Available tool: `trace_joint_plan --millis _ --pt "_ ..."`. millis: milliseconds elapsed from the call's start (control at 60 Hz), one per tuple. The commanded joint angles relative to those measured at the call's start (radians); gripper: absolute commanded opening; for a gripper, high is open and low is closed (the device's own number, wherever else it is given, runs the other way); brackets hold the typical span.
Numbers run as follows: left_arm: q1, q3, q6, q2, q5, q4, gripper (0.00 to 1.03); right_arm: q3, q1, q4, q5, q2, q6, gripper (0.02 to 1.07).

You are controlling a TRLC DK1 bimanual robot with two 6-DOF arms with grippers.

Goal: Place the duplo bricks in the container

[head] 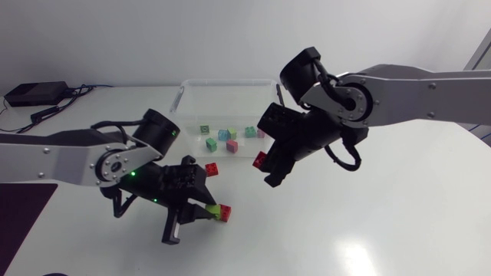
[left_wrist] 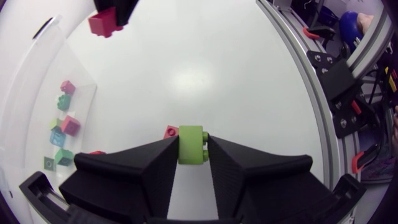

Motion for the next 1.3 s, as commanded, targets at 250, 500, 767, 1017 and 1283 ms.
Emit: trace_joint_plan --millis 250,500,767,1017,1283 --pt "0.138 0.252 -0.02 -0.083 0.013 -0.085 0.31 0.166 -0.033 0.001 -0.007 0.046 0.062 0.37" --pt "0.214 0.332 -0.06 -0.075 0.03 -0.07 0.31 0.367 -0.061 0.008 -0.007 0.179 0.113 0.37" --pt "0.263 0.379 -0.095 -0.066 0.05 -0.022 0.31 0.532 -0.102 0.034 -0.004 0.334 0.162 0.38" --pt "0.293 0.405 -0.135 -0.038 0.051 0.036 0.31 0.655 -0.13 0.034 0.002 0.449 0.18 0.39" --pt "0.314 0.45 -0.204 0.032 0.051 0.145 0.31 0.725 -0.141 0.012 0.007 0.488 0.196 1.03"
